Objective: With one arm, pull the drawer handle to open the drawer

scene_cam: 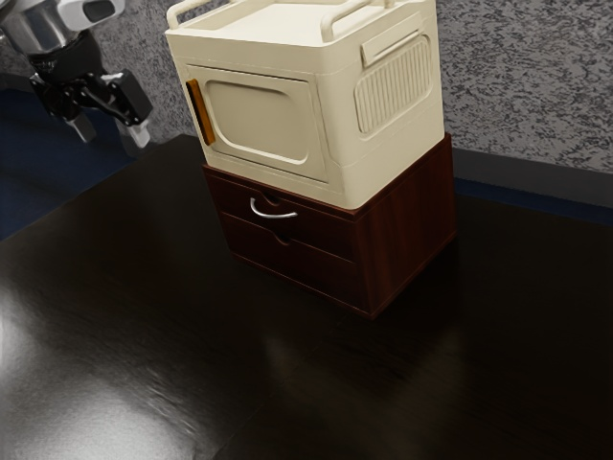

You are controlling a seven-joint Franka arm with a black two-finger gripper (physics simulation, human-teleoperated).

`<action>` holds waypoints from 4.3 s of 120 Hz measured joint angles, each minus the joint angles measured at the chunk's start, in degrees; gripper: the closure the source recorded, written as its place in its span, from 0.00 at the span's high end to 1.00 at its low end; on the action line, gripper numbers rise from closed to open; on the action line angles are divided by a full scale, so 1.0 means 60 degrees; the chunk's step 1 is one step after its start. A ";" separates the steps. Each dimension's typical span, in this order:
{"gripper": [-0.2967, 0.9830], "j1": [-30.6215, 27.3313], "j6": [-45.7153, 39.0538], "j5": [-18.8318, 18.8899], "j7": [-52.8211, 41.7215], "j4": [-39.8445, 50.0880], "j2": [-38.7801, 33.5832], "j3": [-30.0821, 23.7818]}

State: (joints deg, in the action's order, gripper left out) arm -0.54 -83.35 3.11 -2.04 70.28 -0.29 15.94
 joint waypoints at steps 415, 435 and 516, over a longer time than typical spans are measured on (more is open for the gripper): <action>0.77 0.1607 -0.7686 0.2601 -1.3035 0.6429 -0.0479 -0.0483; 0.77 0.1586 -0.7817 0.2638 -1.3041 0.6427 -0.0346 -0.0299; 0.77 0.1393 -0.8177 0.2661 -1.3065 0.6129 0.0315 -0.0267</action>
State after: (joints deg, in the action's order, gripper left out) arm 7.82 -132.41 19.08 -80.43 107.06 1.60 14.34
